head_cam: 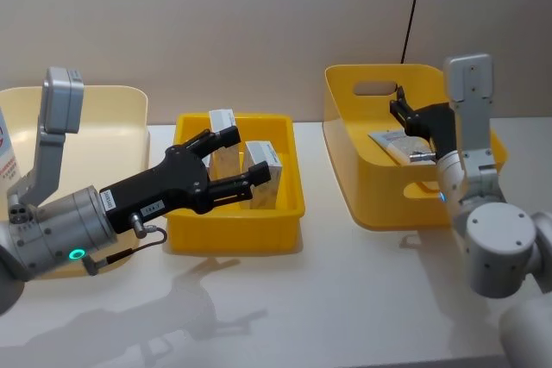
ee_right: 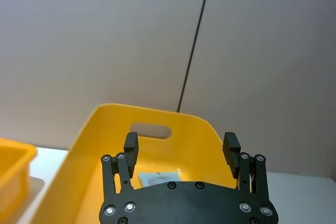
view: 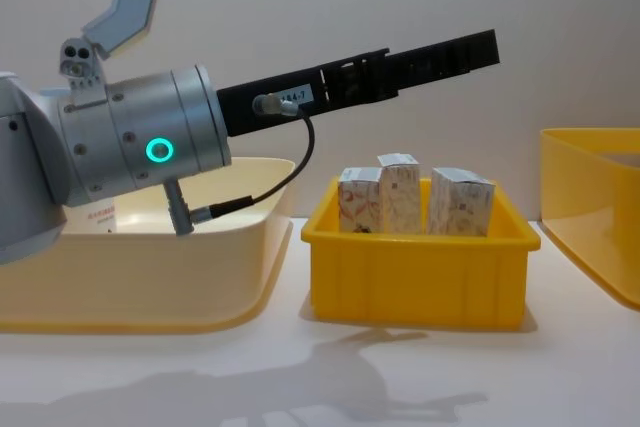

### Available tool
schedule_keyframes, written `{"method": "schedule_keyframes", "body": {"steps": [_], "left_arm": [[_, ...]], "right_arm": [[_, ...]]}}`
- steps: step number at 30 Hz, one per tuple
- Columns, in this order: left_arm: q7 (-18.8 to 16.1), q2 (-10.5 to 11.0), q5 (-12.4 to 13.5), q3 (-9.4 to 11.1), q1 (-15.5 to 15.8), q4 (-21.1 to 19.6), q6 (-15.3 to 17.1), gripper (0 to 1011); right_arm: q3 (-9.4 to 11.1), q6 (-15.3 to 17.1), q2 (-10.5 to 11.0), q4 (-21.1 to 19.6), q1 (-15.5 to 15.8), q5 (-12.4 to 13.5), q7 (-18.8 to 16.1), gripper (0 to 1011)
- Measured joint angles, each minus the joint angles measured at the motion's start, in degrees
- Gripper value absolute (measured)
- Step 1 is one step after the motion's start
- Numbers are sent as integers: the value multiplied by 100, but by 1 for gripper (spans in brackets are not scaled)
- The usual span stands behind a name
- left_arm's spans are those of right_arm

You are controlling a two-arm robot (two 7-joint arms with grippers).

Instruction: Bimanual collaborative sorting of washing and personal care products

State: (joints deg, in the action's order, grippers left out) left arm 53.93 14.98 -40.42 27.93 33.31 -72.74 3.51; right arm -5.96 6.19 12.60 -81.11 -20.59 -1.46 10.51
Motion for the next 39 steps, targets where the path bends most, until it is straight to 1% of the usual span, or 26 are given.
{"method": "schedule_keyframes", "body": {"steps": [2, 7, 8, 10, 16, 20, 24, 28, 30, 33, 34, 36, 37, 39], "left_arm": [[0, 0, 0, 0, 0, 0, 0, 1003], [0, 0, 0, 0, 0, 0, 0, 1003], [0, 0, 0, 0, 0, 0, 0, 1003], [0, 1, 0, 0, 0, 0, 0, 1003], [-1, 0, 0, 0, 0, 0, 0, 1003], [-34, 4, 13, 0, -11, -9, 0, 1003], [-150, 19, 79, -2, -53, -54, -1, 1003], [-413, 53, 222, -11, -152, -156, -13, 1003], [-528, 67, 284, -15, -193, -200, -17, 1003], [-816, 105, 443, -27, -301, -313, -34, 1003], [-816, 105, 443, -27, -301, -313, -34, 1003], [-1045, 134, 567, -35, -385, -401, -49, 1003], [-1045, 134, 567, -35, -385, -401, -49, 1003], [-1265, 164, 687, -44, -469, -486, -62, 1003]], "right_arm": [[18, -76, 17, -70, 45, 56, -89, 1001], [84, -300, 97, -372, 249, 269, -434, 1001], [84, -300, 97, -372, 249, 269, -434, 1001], [114, -388, 145, -524, 366, 397, -637, 1001], [159, -484, 227, -779, 569, 605, -982, 1001], [163, -498, 238, -817, 606, 636, -1023, 1001], [143, -497, 250, -845, 647, 665, -1028, 1001], [79, -494, 284, -940, 763, 755, -1059, 1001], [15, -489, 315, -1023, 870, 833, -1087, 1001], [-99, -477, 371, -1172, 1065, 982, -1144, 1001], [-99, -477, 371, -1172, 1065, 982, -1144, 1001], [-191, -469, 419, -1302, 1232, 1105, -1188, 1001], [-191, -469, 419, -1302, 1232, 1105, -1188, 1001], [-258, -465, 453, -1394, 1350, 1194, -1221, 1001]]}}
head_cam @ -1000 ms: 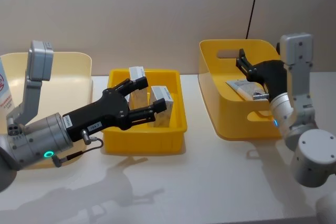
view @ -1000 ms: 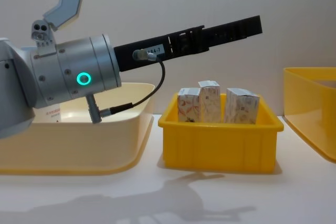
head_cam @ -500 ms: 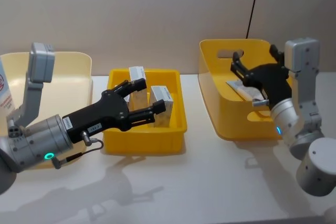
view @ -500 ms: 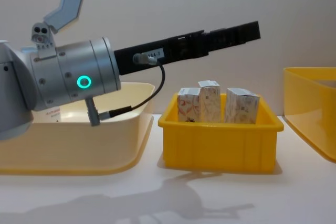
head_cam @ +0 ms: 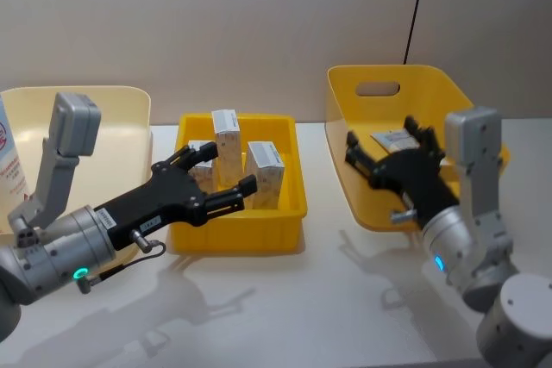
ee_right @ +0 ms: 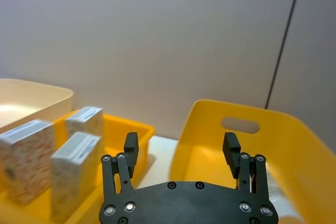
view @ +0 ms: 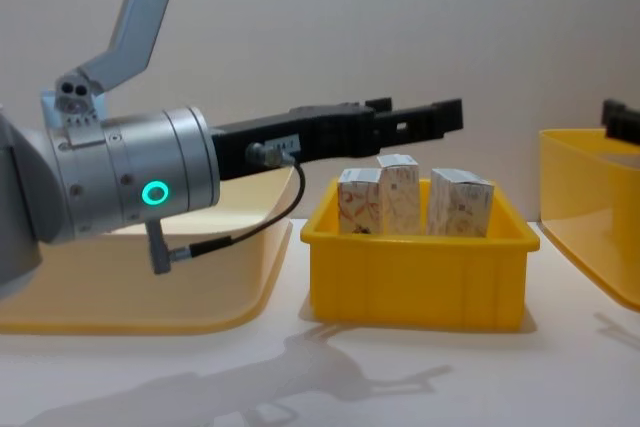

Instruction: Bimanual collaborative sorting of washing and personal care products

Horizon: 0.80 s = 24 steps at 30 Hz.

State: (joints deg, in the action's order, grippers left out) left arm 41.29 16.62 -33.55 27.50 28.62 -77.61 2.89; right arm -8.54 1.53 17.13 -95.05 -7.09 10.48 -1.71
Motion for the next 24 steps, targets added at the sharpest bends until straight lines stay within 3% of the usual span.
{"method": "schedule_keyframes", "body": {"steps": [13, 24], "left_arm": [[-976, 130, 528, -37, -360, -378, -49, 1003], [-1780, 236, 967, -67, -658, -688, -91, 1003]], "right_arm": [[-383, 36, 193, -536, 686, 519, -188, 1001], [-443, 42, 222, -617, 791, 600, -216, 1001]]}}
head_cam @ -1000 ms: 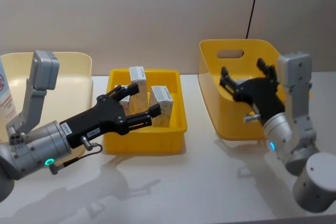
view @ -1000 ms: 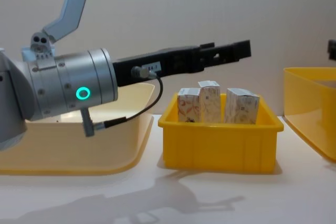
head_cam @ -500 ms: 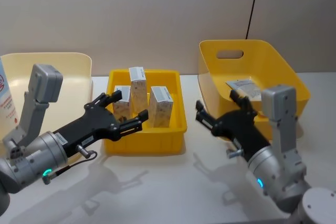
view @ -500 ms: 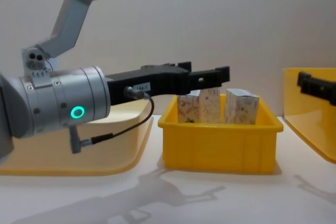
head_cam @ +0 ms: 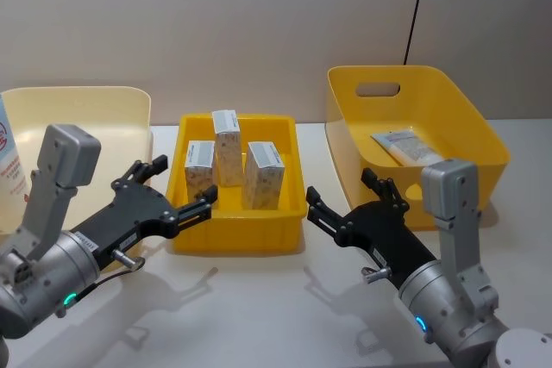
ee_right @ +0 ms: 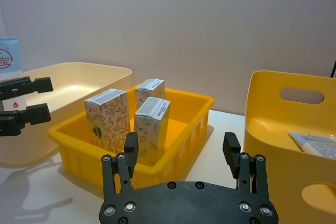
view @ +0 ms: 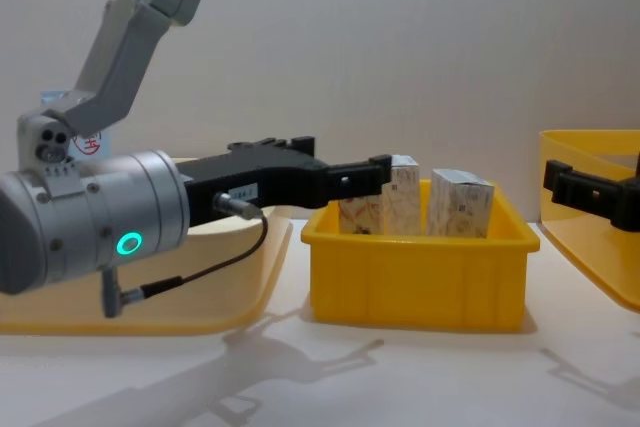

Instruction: Bimanual collaborative sorting of washing and personal care products

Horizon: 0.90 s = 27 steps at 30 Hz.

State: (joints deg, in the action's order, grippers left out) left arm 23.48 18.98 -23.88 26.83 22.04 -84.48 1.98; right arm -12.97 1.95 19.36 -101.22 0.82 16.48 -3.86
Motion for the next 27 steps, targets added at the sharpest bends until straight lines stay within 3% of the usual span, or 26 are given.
{"method": "schedule_keyframes", "body": {"steps": [27], "left_arm": [[-2017, 262, 1096, -73, -748, -774, -107, 1003]], "right_arm": [[-36, 78, 12, -2, -66, 7, -145, 1001]]}}
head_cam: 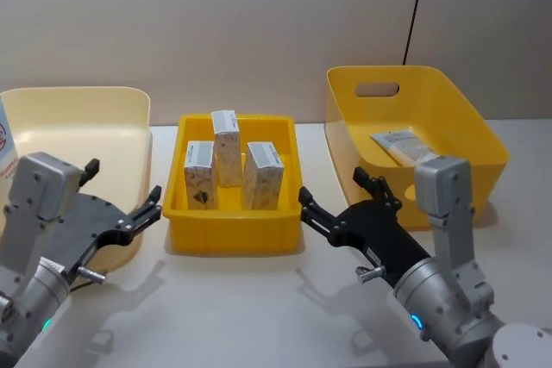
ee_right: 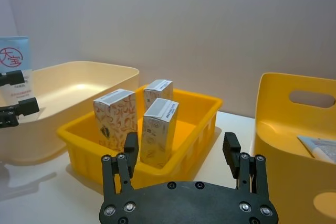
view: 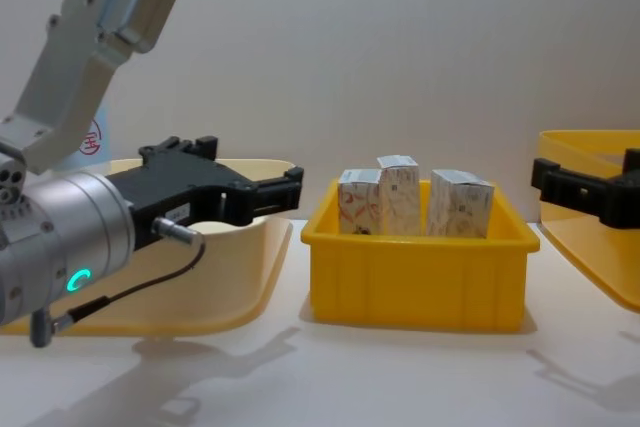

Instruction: Bimanual collaborative sorting of washing and personal care products

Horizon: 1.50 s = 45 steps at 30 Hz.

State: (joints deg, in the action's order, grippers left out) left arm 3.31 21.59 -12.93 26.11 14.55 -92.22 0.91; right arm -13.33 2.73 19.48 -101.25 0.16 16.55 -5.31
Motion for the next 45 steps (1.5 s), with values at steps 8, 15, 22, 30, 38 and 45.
{"method": "schedule_keyframes", "body": {"steps": [8, 15, 22, 30, 38, 45], "left_arm": [[-251, 31, 134, -10, -92, -93, -15, 1003], [-269, 32, 144, -11, -97, -99, -15, 1003], [-269, 30, 145, -9, -97, -99, -15, 1003], [-269, 30, 145, -8, -97, -99, -15, 1003], [-269, 30, 145, -8, -97, -96, -14, 1003], [-269, 30, 145, -8, -97, -95, -11, 1003]], "right_arm": [[-67, 151, -59, 68, -182, -44, -54, 1001], [-106, 253, -147, 149, -309, -138, -10, 1001], [-207, 399, -323, 323, -520, -329, 158, 1001], [-354, 563, -557, 585, -782, -546, 347, 1001], [-473, 698, -850, 904, -1035, -738, 576, 1001], [-528, 761, -1123, 1200, -1218, -878, 814, 1001]]}}
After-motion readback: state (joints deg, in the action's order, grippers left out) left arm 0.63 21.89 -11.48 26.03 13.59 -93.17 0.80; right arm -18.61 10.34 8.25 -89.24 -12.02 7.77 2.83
